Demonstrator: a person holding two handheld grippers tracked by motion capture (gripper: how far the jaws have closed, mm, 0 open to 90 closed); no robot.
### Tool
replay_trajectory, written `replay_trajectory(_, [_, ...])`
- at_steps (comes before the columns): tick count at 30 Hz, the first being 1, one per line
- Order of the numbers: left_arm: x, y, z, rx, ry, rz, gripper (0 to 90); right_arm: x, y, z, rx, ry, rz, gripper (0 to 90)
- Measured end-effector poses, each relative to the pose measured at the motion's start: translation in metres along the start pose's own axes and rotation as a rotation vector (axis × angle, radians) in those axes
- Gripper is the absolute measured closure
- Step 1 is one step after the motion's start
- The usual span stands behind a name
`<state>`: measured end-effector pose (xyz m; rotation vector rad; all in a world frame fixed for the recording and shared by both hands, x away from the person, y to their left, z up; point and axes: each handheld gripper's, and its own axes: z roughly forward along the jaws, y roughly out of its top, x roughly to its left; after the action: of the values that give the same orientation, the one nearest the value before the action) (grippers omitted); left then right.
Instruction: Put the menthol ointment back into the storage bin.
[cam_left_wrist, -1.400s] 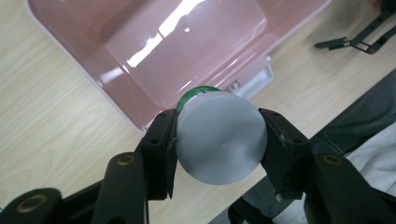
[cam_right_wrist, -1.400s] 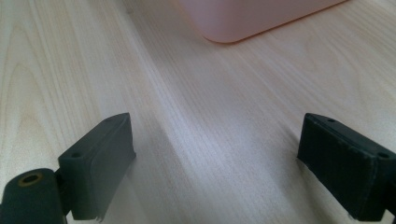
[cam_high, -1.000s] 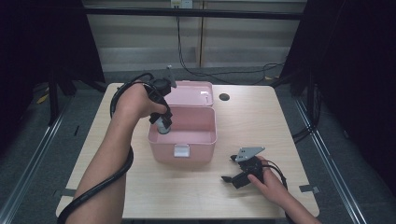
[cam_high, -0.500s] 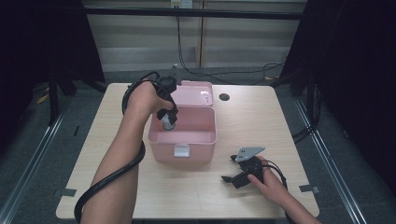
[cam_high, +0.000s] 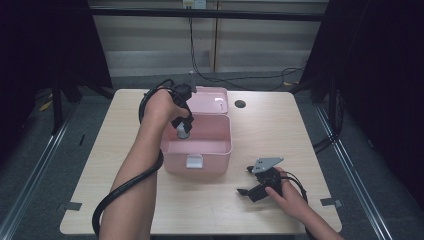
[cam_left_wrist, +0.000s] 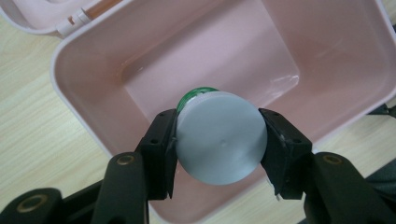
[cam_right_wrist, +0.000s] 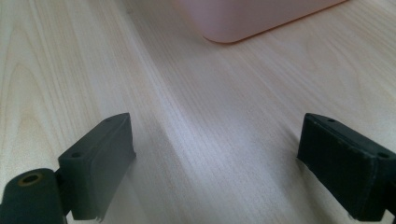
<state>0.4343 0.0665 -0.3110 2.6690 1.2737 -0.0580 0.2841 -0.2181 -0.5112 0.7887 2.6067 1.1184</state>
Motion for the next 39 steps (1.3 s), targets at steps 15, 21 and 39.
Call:
replay_trajectory(15, [0.005, 0.009, 0.022, 0.024, 0.006, -0.031, 50.0, 0.000, 0.000, 0.000, 0.000, 0.000, 0.000, 10.0])
replay_trajectory(21, [0.005, 0.013, 0.029, 0.025, 0.020, -0.036, 50.0, 0.000, 0.000, 0.000, 0.000, 0.000, 0.000, 10.0])
replay_trajectory(39, [0.011, 0.022, 0.052, 0.014, 0.039, -0.074, 50.0, 0.000, 0.000, 0.000, -0.002, 0.000, -0.003, 10.0])
